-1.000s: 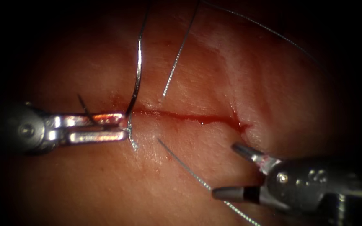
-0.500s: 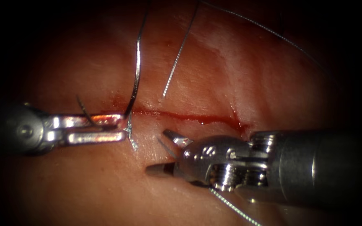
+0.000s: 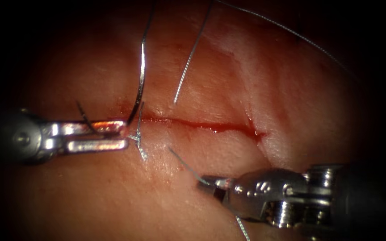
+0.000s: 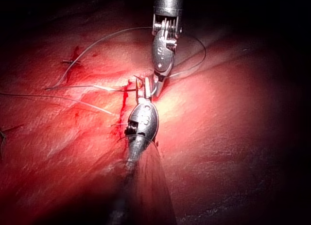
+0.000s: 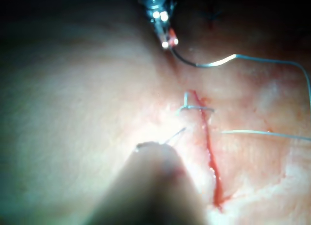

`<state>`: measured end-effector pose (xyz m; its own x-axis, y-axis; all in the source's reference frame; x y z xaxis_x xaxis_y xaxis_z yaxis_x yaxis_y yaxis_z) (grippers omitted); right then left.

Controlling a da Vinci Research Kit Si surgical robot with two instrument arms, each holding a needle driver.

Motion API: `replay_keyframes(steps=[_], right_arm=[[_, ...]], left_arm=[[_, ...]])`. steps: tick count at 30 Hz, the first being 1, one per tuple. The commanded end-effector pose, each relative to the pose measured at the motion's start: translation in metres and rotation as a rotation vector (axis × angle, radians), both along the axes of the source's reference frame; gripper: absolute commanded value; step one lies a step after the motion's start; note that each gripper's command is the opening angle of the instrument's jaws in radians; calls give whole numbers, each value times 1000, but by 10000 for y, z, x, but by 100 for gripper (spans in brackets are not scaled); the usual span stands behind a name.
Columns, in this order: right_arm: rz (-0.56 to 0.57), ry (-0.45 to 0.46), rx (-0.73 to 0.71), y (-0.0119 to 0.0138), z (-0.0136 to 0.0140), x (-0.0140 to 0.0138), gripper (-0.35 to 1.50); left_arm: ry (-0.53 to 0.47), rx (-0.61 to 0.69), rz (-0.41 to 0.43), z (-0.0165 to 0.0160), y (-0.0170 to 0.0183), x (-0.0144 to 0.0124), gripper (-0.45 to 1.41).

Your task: Wound Closure

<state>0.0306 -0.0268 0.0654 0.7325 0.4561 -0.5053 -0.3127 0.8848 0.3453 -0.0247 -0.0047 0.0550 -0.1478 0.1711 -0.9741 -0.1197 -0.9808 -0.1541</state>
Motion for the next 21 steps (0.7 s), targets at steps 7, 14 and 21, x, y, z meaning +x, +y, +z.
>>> replay_keyframes(steps=[7,14,21], right_arm=[[-96,13,56,-46,-18,-31,-35],[-114,3,111,-69,-38,-68,-35],[84,-72,35,-25,-59,-53,143]], left_arm=[[-1,0,-1,7,-2,-6,-45],[-1,0,-1,7,-2,-6,-45],[-1,0,-1,7,-2,-7,-45]])
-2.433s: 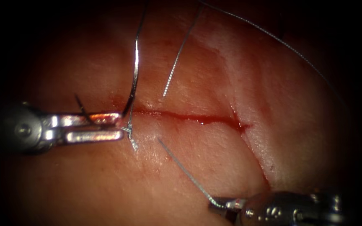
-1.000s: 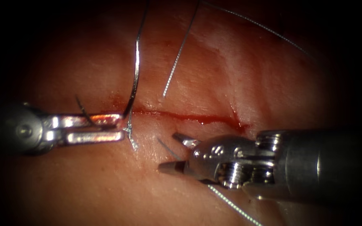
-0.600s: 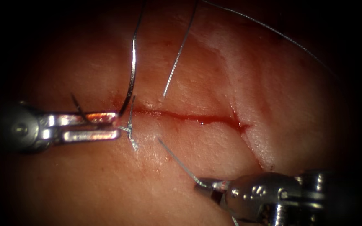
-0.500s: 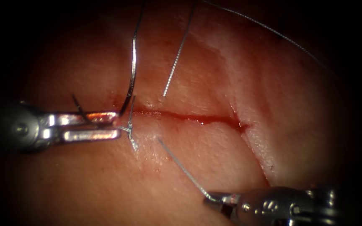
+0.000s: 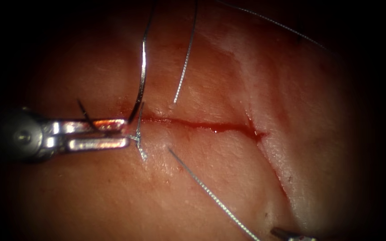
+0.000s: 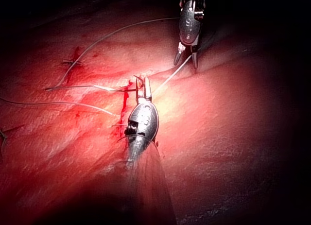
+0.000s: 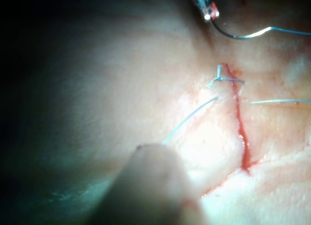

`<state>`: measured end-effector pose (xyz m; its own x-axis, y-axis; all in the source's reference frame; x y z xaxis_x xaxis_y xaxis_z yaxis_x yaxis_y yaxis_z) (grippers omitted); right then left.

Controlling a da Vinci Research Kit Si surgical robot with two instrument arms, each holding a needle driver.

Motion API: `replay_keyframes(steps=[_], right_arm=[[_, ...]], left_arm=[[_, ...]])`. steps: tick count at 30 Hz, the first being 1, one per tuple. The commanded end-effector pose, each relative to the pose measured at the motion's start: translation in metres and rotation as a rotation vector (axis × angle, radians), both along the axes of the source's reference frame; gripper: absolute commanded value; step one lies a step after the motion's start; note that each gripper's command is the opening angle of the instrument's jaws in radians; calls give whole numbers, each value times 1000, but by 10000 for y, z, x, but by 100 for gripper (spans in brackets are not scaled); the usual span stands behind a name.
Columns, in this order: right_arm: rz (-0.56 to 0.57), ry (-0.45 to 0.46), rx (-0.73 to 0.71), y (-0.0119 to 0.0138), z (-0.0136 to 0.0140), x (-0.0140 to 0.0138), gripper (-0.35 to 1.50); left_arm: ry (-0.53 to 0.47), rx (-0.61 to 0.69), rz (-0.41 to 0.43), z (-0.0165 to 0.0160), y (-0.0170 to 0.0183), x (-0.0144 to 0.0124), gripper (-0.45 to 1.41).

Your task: Wound Closure

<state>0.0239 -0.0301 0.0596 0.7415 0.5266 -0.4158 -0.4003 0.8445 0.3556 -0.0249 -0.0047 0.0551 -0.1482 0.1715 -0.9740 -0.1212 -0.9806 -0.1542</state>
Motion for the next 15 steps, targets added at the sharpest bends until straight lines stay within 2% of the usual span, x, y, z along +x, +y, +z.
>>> replay_keyframes(steps=[1,3,6,11,15], right_arm=[[46,36,-19,17,-3,18,143],[138,83,-40,47,-6,38,138],[173,80,-97,75,6,69,141],[154,95,-84,83,29,97,140],[124,70,-59,80,64,125,130]], left_arm=[[-2,0,0,6,-2,-5,-45],[-1,-1,0,6,-3,-5,-45],[-1,-1,0,6,-3,-5,-45],[-2,-1,1,6,-3,-5,-45],[-2,-1,1,7,-3,-5,-45]])
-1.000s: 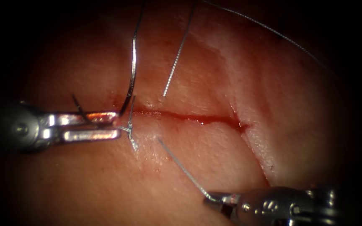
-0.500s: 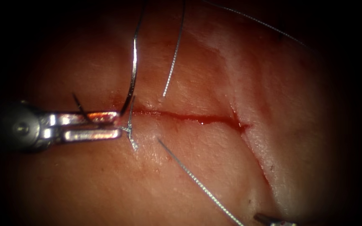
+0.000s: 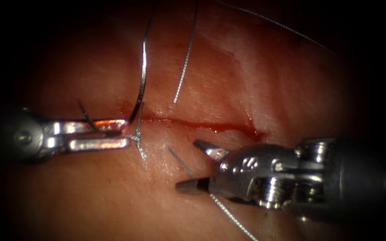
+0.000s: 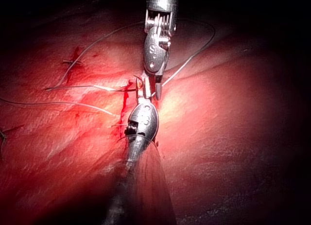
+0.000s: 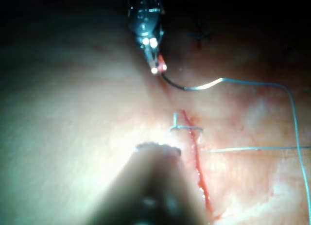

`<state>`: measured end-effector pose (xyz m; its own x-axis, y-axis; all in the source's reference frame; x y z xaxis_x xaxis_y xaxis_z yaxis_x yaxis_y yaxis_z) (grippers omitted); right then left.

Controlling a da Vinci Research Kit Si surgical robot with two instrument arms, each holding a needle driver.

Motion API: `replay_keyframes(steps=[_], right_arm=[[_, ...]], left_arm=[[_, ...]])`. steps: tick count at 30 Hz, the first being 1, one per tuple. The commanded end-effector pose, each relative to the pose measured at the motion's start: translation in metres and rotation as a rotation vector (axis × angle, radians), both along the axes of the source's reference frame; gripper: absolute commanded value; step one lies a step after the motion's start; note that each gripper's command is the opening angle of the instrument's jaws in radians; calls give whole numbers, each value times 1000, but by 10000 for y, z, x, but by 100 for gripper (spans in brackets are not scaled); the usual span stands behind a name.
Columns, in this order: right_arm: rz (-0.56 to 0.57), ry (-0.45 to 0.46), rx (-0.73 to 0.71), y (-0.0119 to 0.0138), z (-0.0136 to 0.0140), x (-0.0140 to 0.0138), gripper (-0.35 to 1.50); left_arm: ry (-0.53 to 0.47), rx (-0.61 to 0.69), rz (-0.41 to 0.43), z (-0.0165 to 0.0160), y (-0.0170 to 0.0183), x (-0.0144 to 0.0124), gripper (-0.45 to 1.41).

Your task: Wound Closure

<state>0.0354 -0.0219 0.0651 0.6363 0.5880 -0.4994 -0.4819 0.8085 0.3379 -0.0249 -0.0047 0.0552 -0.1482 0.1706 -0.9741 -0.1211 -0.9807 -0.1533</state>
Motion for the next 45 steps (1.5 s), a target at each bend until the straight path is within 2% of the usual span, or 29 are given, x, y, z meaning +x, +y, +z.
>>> replay_keyframes(steps=[1,5,6,7,8,9,14,19,25,34,37,39,41,42,43,45], right_arm=[[-11,-6,7,-3,15,14,128],[-32,-23,21,-6,38,26,118],[-40,-28,25,-7,41,27,108],[-54,-30,32,-8,46,27,84],[-59,-25,29,-11,48,23,10],[-83,-18,14,-12,46,18,-35],[-133,-3,10,-16,28,-4,-35],[-155,2,12,-29,16,-11,-35],[-207,3,20,-59,-9,-29,-35],[-305,24,83,-86,-20,-50,-35],[-339,13,117,-104,-27,-69,-35],[-321,12,153,-111,-31,-81,-35],[-280,-15,150,-107,-34,-85,34],[-220,-37,90,-96,-37,-85,109],[-167,-48,54,-88,-39,-82,126],[-109,-68,21,-73,-42,-75,133]], left_arm=[[-2,0,1,6,-2,-5,-45],[-2,-1,1,6,-3,-5,-45],[-2,-1,1,6,-3,-4,-45],[-2,-1,1,6,-3,-4,-45],[-2,-1,1,6,-3,-4,-45],[-2,-1,1,6,-3,-4,-45],[-2,-1,2,6,-3,-4,-45],[-2,-1,2,6,-3,-3,-45],[-2,-1,2,6,-3,-3,-45],[-3,-1,2,6,-3,-3,-45],[-3,-1,2,6,-3,-3,-45],[-3,-1,2,6,-3,-3,-45],[-2,-1,2,6,-3,-4,-45],[-2,-1,2,6,-3,-4,-45],[-2,-1,1,6,-3,-4,-45],[-2,-1,1,6,-3,-5,-45]])
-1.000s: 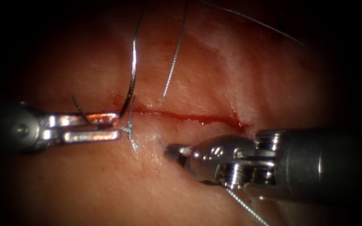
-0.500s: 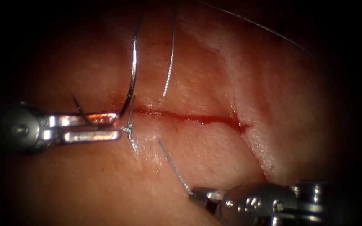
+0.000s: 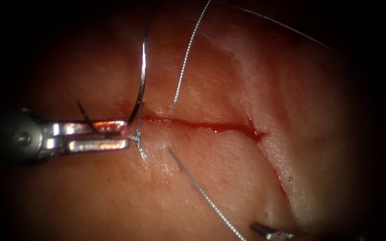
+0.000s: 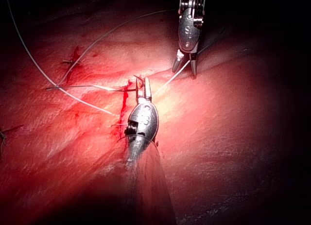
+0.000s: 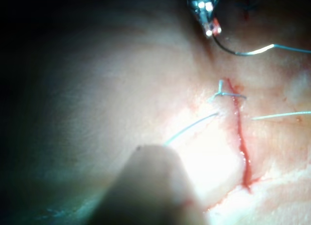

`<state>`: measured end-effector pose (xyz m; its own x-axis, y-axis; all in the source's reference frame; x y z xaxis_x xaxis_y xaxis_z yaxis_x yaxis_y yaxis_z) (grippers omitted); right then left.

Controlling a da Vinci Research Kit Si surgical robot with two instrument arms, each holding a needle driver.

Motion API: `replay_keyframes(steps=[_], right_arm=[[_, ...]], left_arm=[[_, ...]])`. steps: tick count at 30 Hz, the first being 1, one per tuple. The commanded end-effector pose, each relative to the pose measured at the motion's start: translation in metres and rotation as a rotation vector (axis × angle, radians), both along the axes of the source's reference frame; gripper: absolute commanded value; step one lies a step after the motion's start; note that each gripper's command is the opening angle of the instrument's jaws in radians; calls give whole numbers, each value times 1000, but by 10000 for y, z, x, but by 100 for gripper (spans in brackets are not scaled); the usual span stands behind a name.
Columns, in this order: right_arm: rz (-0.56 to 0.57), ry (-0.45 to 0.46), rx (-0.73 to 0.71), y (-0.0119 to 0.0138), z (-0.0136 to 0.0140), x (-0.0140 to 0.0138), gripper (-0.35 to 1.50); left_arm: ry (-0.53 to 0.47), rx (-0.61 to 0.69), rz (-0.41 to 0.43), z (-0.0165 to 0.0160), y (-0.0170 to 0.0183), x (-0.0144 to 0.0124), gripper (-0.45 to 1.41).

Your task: Wound Closure

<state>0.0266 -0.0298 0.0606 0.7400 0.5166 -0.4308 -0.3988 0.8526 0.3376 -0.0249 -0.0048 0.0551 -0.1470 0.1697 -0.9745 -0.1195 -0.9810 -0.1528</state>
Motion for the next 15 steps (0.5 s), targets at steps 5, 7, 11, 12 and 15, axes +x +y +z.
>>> replay_keyframes(steps=[5,7,11,12,15], right_arm=[[158,67,-35,59,-1,48,133],[164,72,-48,68,1,58,133],[152,81,-35,74,10,78,128],[128,80,-8,72,17,87,125],[113,76,3,69,35,103,125]], left_arm=[[-1,0,0,7,-2,-5,-45],[-1,0,0,7,-2,-4,-45],[-1,0,0,7,-2,-4,-45],[-1,0,0,7,-2,-4,-45],[-1,0,0,7,-2,-5,-45]])
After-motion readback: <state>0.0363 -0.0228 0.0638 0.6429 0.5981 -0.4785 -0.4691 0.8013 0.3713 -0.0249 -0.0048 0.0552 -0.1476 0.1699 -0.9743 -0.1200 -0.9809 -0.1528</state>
